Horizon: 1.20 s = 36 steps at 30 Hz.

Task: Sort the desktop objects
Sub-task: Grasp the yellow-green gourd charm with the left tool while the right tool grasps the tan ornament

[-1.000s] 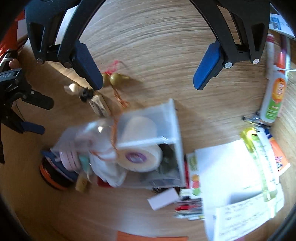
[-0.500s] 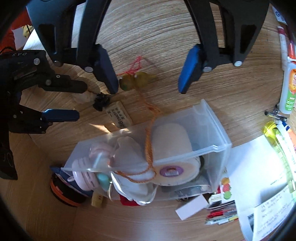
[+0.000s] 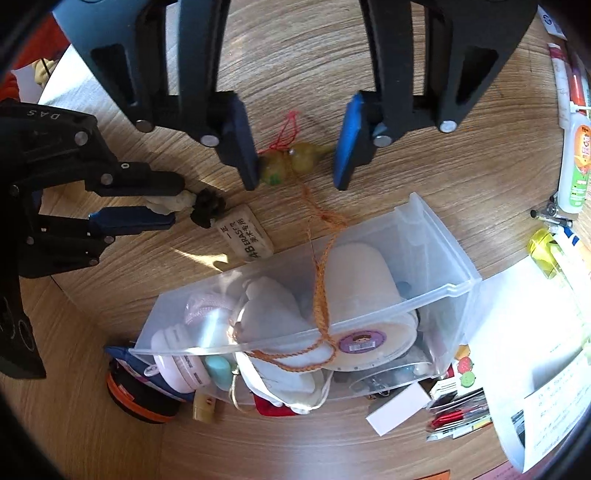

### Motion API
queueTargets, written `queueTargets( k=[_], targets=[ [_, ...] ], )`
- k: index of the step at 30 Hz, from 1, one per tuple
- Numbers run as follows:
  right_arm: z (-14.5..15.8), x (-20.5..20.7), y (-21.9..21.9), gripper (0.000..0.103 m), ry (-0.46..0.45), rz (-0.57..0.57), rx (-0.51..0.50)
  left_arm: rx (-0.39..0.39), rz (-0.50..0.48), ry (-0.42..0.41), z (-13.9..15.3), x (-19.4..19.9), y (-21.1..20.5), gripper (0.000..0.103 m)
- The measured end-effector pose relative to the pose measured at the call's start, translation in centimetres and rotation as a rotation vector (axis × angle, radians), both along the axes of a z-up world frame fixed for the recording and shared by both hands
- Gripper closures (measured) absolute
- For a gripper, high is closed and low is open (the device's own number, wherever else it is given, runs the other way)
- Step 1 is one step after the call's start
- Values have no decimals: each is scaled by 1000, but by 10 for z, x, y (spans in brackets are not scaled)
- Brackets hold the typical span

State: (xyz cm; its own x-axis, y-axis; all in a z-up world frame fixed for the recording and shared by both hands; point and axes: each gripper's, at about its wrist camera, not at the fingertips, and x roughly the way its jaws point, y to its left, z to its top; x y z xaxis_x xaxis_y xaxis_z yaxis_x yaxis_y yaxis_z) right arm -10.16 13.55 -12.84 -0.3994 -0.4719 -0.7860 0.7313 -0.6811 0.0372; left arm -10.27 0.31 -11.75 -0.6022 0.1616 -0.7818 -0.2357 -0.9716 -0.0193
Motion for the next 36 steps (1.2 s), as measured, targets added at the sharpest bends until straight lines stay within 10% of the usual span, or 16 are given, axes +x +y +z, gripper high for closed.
queueTargets(
  k=[36],
  targets=[
    [75, -19, 53, 84, 85, -142, -240, 155, 72, 209, 69, 27, -41, 72]
  ],
)
